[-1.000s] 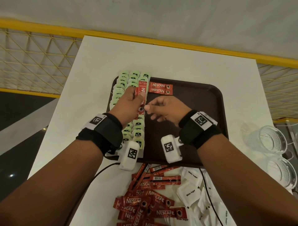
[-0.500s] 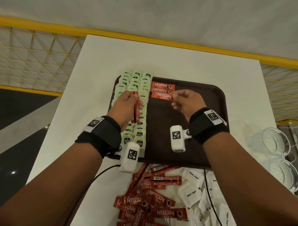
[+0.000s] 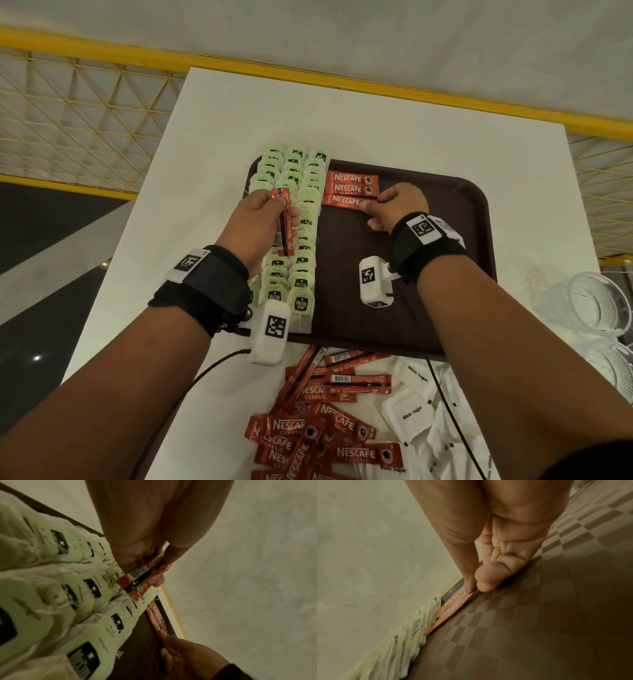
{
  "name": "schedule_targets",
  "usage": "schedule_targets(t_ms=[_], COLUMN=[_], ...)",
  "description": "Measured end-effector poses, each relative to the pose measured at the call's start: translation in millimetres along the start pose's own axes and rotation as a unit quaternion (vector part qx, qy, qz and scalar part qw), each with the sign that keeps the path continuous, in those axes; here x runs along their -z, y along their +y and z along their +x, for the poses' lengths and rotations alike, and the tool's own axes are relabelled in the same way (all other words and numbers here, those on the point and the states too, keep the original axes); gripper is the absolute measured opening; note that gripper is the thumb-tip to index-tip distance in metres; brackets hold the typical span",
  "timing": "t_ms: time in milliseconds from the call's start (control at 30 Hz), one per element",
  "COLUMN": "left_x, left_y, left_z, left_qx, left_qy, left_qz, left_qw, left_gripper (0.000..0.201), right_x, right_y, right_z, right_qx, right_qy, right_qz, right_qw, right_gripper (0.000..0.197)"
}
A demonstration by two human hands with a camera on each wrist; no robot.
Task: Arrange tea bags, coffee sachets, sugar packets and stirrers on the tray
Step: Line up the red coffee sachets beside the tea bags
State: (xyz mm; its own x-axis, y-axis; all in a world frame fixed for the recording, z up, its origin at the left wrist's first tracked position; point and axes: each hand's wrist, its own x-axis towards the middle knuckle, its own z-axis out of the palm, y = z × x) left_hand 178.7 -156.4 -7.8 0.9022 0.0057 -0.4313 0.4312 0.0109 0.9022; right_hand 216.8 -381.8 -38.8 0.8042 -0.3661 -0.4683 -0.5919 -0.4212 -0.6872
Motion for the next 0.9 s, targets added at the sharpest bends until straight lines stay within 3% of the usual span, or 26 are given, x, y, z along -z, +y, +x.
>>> schedule_targets(t_ms=[167,267,367,467,567,700,833,900], left_x=[1.5,2.5,0.5,-5.0,-9.6,-13.9,-15.9,-17.5], left_y=[3.3,2.1,-0.1,-0.3,2.9,4.1,4.7,3.6], left_z=[-2.7,-2.3,-2.5,-6.2,-13.2,-20.4,-21.1,-23.2], left_qx=[-0.045,-0.05,-0.064,-0.094,-0.089,-0.083,0.017,0.035], left_qy=[-0.008,-0.018,-0.024,-0.034,-0.084,-0.124,-0.115,-0.123], left_qz=[0.039,0.019,0.0,-0.001,-0.011,0.034,-0.034,-0.019], left_qw=[0.998,0.998,0.998,0.995,0.992,0.988,0.993,0.992], left_gripper=[0.025,0.025,0.012,0.01,0.012,0.022,0.021,0.019], right_x=[3.2,5.3,4.7,0.8,-0.6,5.3,9.3,9.0], right_y=[-2.5,-6.6,-14.9,-22.3,-24.3,-19.4,-12.3,-9.0], right_z=[-6.2,-22.5,-44.5,-63.9,-70.9,-71.5,-70.3,-70.1], right_qx=[-0.009,0.047,0.086,0.045,-0.006,-0.016,0.009,0.03], right_qy=[0.019,0.037,-0.058,-0.174,-0.21,-0.186,-0.109,-0.09], right_qz=[-0.026,-0.053,-0.054,0.031,0.162,0.273,0.327,0.325], right_qw=[0.999,0.997,0.993,0.983,0.964,0.944,0.939,0.941], right_gripper=[0.042,0.033,0.035,0.041,0.034,0.015,0.033,0.038])
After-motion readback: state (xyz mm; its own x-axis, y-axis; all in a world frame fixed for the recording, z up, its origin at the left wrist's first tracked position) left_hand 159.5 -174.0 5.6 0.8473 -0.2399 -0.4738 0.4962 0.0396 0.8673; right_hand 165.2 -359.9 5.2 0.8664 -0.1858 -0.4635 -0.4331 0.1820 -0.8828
